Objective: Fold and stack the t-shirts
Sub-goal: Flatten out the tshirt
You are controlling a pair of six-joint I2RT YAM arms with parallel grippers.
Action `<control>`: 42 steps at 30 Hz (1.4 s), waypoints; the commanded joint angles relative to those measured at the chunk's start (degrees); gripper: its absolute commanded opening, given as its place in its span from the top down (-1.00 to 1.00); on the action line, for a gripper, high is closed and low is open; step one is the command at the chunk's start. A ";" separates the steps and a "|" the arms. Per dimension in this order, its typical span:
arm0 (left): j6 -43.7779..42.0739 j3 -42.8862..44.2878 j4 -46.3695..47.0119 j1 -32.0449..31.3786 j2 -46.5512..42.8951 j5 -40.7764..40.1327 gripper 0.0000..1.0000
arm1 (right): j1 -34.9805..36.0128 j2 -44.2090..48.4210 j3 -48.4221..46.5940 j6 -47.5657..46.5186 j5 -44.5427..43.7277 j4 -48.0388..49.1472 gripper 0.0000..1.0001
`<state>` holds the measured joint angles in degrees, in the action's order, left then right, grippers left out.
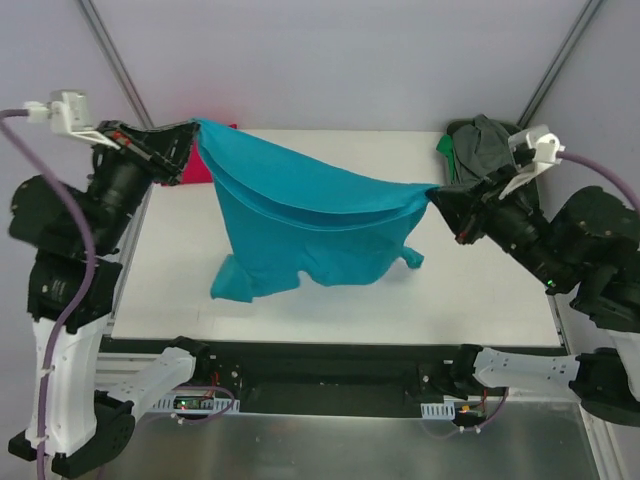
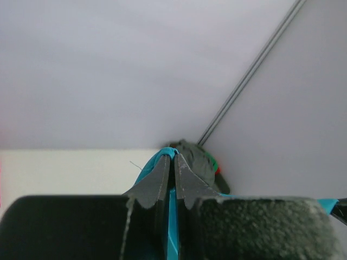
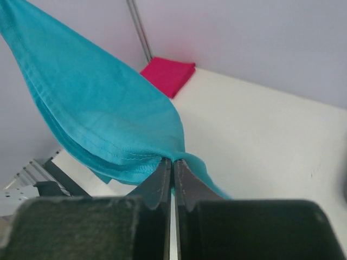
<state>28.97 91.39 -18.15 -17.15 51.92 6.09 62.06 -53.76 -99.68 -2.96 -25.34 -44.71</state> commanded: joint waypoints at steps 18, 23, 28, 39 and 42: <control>-8.93 13.63 -0.39 0.62 9.41 -9.15 1.00 | -3.86 -15.05 -21.26 -18.03 -11.66 1.55 0.99; -10.69 18.45 -0.39 0.80 20.82 -10.13 1.00 | -25.28 -18.48 -18.37 -14.45 5.53 3.91 0.99; -11.83 31.26 -0.30 2.20 34.36 -7.67 1.00 | -38.66 -28.39 -25.61 -14.18 17.94 8.76 0.99; -9.81 47.84 1.45 3.61 43.98 -4.42 1.00 | -49.85 -32.66 -35.35 -9.69 30.26 14.29 0.99; -9.37 38.20 1.72 3.87 39.33 -5.12 1.00 | -49.85 -27.91 -26.30 -10.48 33.68 13.34 0.99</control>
<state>18.85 136.73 -20.29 -14.15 97.89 0.14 12.19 -89.49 -133.19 -12.91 2.57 -35.66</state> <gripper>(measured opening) 0.009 0.015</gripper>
